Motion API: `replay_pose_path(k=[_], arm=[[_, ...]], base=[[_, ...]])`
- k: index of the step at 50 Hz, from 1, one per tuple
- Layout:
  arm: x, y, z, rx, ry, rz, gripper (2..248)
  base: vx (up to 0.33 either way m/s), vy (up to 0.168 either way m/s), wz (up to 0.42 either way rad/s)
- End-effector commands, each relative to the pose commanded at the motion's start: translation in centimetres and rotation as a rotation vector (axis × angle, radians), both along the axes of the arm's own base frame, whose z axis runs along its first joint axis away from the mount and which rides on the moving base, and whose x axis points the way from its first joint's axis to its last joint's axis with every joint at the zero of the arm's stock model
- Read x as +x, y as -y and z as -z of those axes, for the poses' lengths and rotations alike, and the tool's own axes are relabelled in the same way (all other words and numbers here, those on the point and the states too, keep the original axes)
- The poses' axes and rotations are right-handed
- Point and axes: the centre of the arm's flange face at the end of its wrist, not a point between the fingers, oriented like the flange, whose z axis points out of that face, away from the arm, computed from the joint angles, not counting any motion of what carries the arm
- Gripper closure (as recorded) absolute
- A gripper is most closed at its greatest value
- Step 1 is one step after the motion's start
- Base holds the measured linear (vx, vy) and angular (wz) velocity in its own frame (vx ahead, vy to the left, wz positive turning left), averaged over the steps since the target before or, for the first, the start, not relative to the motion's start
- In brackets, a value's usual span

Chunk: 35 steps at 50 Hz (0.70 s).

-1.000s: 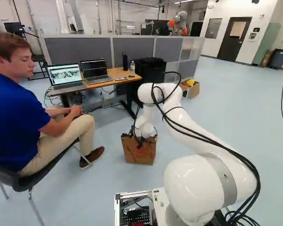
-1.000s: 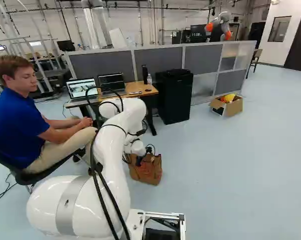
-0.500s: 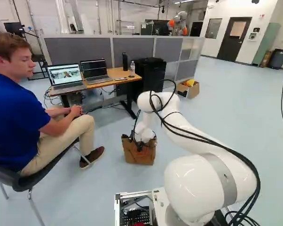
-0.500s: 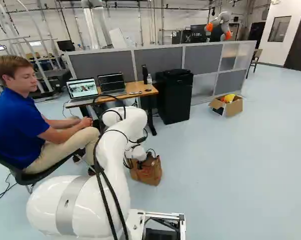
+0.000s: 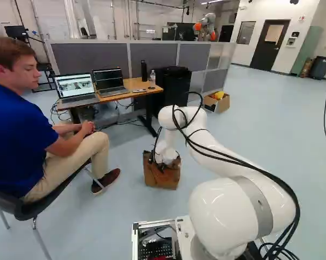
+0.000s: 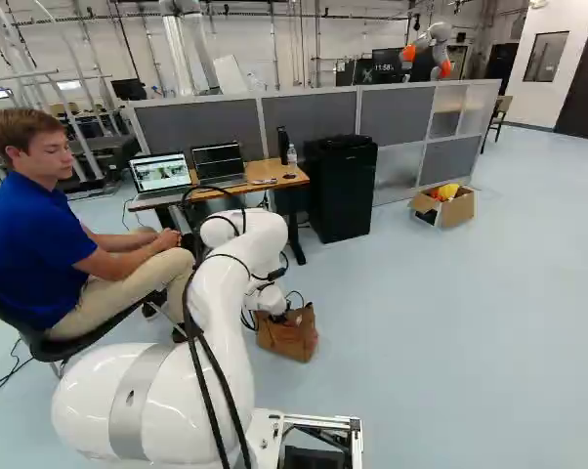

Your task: Pick up the grocery bag from the ground

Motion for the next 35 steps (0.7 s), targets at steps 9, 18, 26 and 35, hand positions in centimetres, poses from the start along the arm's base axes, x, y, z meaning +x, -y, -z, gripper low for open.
replay_pose_path(k=[9,18,26,35], arm=[[0.0,0.0,0.0,0.000,0.000,0.000,228],[0.0,0.0,0.0,0.000,0.000,0.000,228],[0.0,0.0,-1.3,0.000,0.001,0.000,228],[0.1,0.0,-3.7,0.000,0.003,0.000,228]], base=[[0.000,0.000,0.000],[0.000,0.000,0.000],[0.000,0.000,0.000],[0.000,0.000,0.000]])
